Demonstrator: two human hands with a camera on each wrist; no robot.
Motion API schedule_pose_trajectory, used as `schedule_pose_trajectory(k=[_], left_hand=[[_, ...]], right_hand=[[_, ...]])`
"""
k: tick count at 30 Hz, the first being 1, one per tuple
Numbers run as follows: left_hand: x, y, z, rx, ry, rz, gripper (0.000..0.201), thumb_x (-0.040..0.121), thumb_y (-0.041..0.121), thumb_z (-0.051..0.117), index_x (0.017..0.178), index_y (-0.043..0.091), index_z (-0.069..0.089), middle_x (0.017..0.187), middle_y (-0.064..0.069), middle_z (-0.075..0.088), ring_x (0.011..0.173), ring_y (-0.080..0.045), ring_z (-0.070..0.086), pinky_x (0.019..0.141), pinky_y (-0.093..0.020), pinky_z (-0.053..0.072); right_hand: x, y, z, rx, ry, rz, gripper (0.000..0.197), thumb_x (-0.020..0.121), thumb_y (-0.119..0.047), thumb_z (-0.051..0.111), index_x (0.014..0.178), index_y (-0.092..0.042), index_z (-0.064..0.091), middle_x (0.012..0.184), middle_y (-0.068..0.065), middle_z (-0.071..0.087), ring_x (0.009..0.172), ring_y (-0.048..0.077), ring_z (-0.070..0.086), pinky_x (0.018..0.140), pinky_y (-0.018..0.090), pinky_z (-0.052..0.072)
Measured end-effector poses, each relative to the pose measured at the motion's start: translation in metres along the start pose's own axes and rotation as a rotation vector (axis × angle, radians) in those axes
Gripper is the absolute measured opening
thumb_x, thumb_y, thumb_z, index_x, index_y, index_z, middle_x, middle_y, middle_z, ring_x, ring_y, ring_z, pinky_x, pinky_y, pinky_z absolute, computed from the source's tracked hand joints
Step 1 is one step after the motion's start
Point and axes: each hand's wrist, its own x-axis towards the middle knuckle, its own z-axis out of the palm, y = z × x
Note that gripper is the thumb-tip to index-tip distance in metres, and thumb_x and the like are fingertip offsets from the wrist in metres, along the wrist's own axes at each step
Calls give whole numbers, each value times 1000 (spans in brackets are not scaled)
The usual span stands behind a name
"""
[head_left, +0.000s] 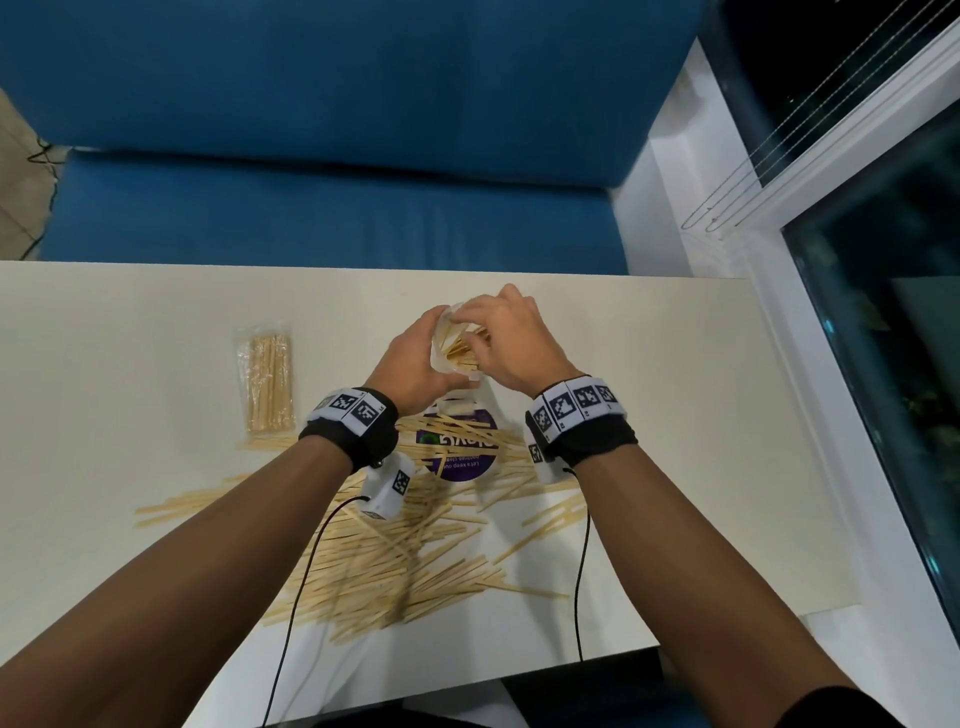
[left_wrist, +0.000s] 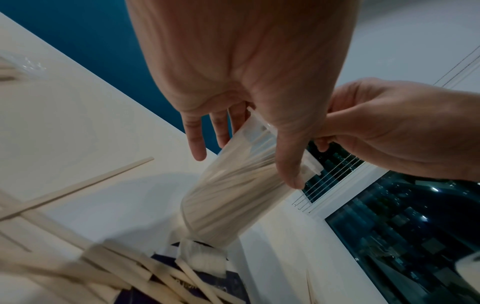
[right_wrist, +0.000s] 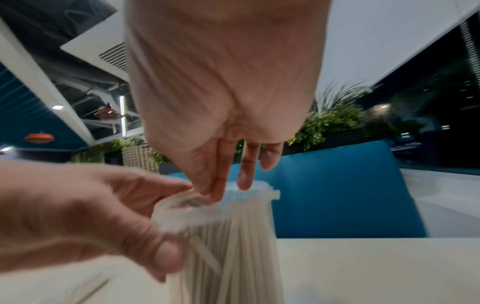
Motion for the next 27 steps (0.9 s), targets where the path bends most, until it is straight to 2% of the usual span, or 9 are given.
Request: schedule_pose_trajectory(k=[2,5,9,13,17,19,21,23,27], left_hand=[[-2,2,-1,3,-2,-7,90,73,29,90,147,19,40,139,1,58,111,-7,51,93,-25,42],[-2,4,-3,16,-7,-23,92,74,27,90,149,17,39,141,-2,57,112,-10,51,92,-24,38],[-5,5,-3,25,-14,-34,91,75,28,89,149,16,38,140,-4,57,113,-15,53,91,-24,39],[-6,9,-2,16,-14,-44,94,75,29,89,150,17,35,134,5,55,118,-18,55,85,-12,37],[-18,4,-4,46,-36,-171,112,70,29,93,156,11,23,153,-8,43,137,-26,45,104,-31,38],[-28,-15,-1,124,30,-268,97,74,32,90,150,12,34,146,-11,47,130,-26,52,104,-38,47],[-43,-34,7,198,88,-308,56,84,30,80,130,15,51,123,-6,57,110,-23,61,87,-34,52],[-57,-44,20,205,42,-292,24,91,28,70,110,18,59,102,1,63,95,-21,64,71,-27,46],[-70,-49,56,225,-164,-207,12,96,29,62,102,19,66,100,2,69,94,-18,66,73,-25,49]], right_hand=[[1,-6,4,-104,-53,-100,39,96,-24,68,135,-27,67,135,-9,66,105,19,46,91,38,39],[-2,-5,9,-368,-103,-123,54,91,-41,71,139,-20,61,129,-2,61,112,23,44,92,39,34],[-7,-4,13,-437,-98,-82,43,93,-45,67,123,-16,73,122,5,56,116,26,43,96,42,36],[-13,-2,4,-58,-24,7,32,99,-20,61,130,-19,70,122,2,57,114,22,44,99,38,42],[-52,15,-16,492,326,277,25,103,-8,54,114,-17,74,112,-3,66,106,11,60,91,21,50],[-87,30,-16,664,396,458,23,102,-6,56,108,-18,75,108,-5,72,100,8,65,86,22,54],[-125,45,-3,753,366,665,24,101,-7,58,104,-22,76,102,-3,74,91,13,68,79,26,55],[-161,57,20,790,303,860,22,99,-9,60,103,-25,75,102,2,74,88,20,71,74,29,56],[-211,62,59,712,224,1065,23,99,-12,54,108,-29,67,112,6,70,102,30,69,84,39,57]])
